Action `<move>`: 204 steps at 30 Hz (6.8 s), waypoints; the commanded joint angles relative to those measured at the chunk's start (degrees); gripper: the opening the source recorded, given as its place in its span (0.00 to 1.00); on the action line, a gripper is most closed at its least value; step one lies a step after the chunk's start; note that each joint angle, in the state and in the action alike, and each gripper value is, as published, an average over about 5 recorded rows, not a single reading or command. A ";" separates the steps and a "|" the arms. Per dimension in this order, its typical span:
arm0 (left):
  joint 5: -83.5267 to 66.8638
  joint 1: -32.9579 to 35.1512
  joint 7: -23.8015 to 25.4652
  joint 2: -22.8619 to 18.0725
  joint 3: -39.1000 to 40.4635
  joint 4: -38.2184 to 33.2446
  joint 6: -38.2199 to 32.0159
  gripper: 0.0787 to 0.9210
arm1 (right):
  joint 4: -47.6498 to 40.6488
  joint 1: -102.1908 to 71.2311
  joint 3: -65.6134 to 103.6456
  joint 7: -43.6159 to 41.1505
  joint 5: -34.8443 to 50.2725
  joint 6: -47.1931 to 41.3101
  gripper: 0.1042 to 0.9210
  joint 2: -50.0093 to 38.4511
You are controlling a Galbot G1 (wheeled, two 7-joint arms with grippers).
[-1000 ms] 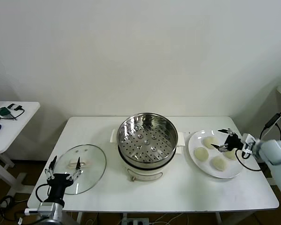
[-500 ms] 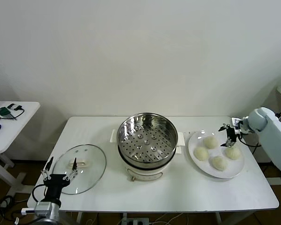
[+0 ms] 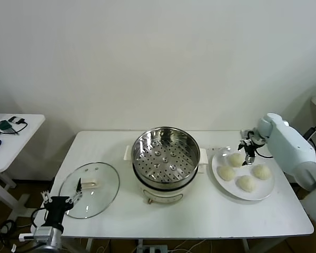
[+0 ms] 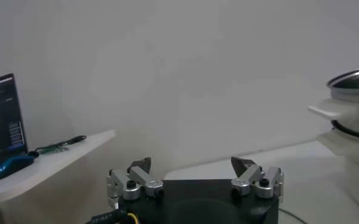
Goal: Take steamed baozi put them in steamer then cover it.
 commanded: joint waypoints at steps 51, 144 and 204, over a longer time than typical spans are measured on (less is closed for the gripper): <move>-1.04 3.74 0.06 0.05 -0.64 -3.05 -0.59 0.88 | 38.28 35.39 -38.58 -7.06 27.49 7.68 0.69 -5.61; 0.33 7.91 -0.82 -0.47 -0.67 -5.89 0.37 0.88 | 41.93 -2.74 -21.41 -0.92 35.46 -21.07 0.88 -27.99; -3.17 10.37 -0.99 -2.47 -1.94 -7.93 -0.22 0.88 | 36.08 36.26 -47.74 -1.77 61.18 -19.97 0.66 -14.12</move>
